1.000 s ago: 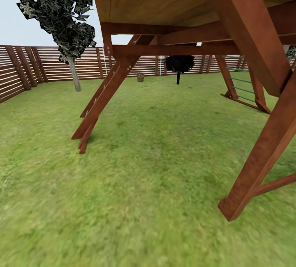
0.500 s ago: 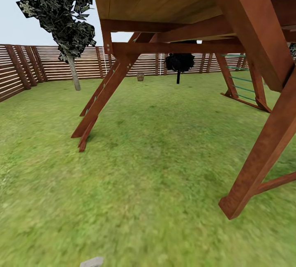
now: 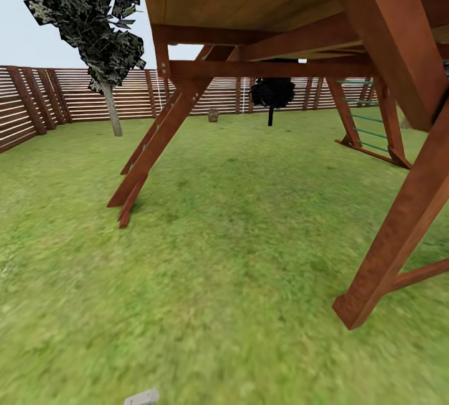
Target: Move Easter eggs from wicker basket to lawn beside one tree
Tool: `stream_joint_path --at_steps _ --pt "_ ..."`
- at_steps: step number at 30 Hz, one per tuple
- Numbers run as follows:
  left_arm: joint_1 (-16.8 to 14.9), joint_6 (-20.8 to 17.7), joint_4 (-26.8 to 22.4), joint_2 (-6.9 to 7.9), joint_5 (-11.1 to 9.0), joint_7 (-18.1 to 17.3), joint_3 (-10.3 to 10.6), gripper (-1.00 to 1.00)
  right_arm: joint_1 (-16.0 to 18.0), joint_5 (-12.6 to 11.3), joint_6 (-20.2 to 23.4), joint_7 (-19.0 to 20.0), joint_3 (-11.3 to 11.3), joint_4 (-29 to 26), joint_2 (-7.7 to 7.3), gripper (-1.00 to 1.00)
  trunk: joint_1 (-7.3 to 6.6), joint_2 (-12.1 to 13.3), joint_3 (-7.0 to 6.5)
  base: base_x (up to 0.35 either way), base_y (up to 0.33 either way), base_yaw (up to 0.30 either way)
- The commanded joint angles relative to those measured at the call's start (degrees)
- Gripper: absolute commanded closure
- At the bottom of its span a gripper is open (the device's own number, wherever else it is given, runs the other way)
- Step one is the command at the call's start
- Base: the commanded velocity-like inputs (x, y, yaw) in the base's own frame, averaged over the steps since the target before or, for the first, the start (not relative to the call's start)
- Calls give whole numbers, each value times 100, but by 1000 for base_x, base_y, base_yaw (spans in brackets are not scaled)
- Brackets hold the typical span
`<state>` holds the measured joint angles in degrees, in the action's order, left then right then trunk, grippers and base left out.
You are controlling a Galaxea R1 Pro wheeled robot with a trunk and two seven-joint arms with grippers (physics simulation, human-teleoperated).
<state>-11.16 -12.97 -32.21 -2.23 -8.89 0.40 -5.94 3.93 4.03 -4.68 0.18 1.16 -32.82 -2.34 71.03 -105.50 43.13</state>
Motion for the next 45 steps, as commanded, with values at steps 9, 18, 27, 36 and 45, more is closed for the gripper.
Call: stream_joint_path --at_steps 9,18,27,36,45 --pt "-1 -38 -5 -6 -60 4 -22 -100 3 37 -16 3 14 12 6 -100 198 -365 167 0 0 0" --pt "1 -35 0 -6 -60 4 -29 -100 3 42 -16 6 16 21 6 -100 395 -726 329 0 0 0" --pt "0 -37 4 -6 -60 4 -27 -100 3 42 -16 -1 16 26 6 -100 593 -1087 490 0 0 0" --pt "-1 -54 12 -12 -63 4 -22 -100 3 43 -16 -1 16 30 11 -100 791 -1448 652 153 0 0" --pt "-1 -48 147 -14 -61 -3 -14 -100 3 42 -16 0 23 30 12 -100 988 -1809 814 325 0 0"
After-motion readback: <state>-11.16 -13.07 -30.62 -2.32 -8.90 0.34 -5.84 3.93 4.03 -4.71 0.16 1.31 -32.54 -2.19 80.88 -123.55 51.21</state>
